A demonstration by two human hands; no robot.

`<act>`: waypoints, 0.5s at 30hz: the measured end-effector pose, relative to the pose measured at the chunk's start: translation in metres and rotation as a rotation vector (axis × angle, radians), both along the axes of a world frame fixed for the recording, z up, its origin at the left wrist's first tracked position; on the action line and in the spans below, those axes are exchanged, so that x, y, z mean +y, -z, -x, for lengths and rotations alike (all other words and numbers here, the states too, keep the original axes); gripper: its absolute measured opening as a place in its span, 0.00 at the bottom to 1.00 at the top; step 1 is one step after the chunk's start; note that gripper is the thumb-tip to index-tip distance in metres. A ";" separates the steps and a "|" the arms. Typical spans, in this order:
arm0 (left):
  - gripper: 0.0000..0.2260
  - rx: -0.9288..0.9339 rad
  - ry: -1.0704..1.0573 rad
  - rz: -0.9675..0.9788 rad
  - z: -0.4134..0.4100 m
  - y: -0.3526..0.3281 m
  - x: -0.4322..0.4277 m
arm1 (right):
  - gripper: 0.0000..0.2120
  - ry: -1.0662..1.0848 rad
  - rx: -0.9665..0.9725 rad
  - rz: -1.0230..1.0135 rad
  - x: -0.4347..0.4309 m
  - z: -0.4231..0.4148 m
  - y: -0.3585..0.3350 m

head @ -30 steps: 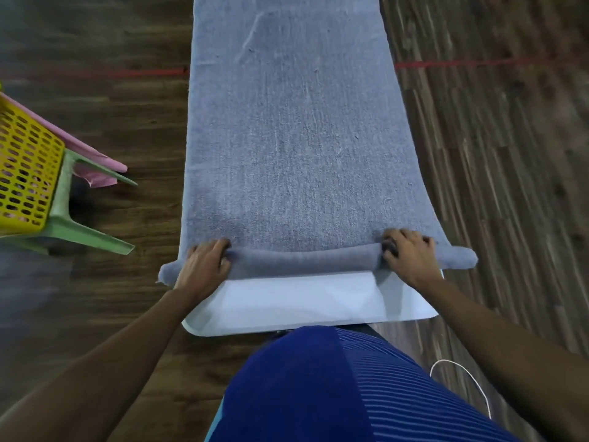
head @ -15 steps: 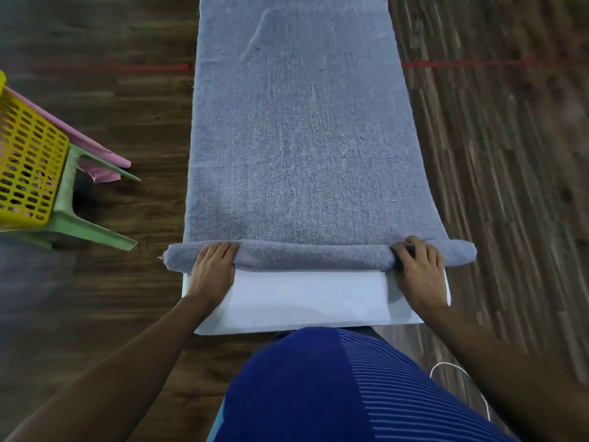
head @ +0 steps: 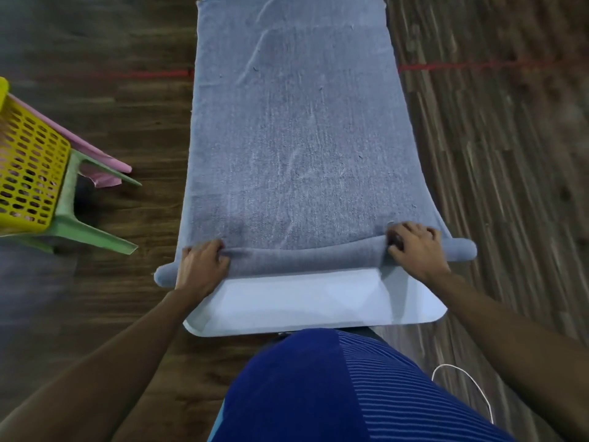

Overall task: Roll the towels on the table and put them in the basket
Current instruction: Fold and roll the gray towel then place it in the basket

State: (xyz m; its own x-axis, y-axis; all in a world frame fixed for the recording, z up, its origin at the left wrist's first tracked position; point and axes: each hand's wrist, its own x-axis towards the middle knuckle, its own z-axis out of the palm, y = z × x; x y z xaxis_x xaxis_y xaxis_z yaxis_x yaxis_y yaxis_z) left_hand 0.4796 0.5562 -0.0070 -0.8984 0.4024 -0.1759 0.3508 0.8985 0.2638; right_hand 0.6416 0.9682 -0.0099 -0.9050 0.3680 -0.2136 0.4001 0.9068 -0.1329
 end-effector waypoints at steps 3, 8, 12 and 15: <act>0.09 0.194 0.015 -0.064 -0.006 0.002 -0.002 | 0.14 0.036 0.130 -0.033 -0.006 0.001 0.000; 0.24 0.060 0.243 0.121 -0.024 0.021 -0.010 | 0.28 -0.069 0.034 -0.007 -0.018 -0.020 0.010; 0.20 0.009 0.166 0.072 -0.019 0.020 -0.004 | 0.22 -0.027 0.022 -0.002 -0.017 -0.019 0.013; 0.09 0.027 0.184 0.050 -0.012 0.006 0.003 | 0.17 -0.002 -0.096 0.014 -0.014 -0.010 0.003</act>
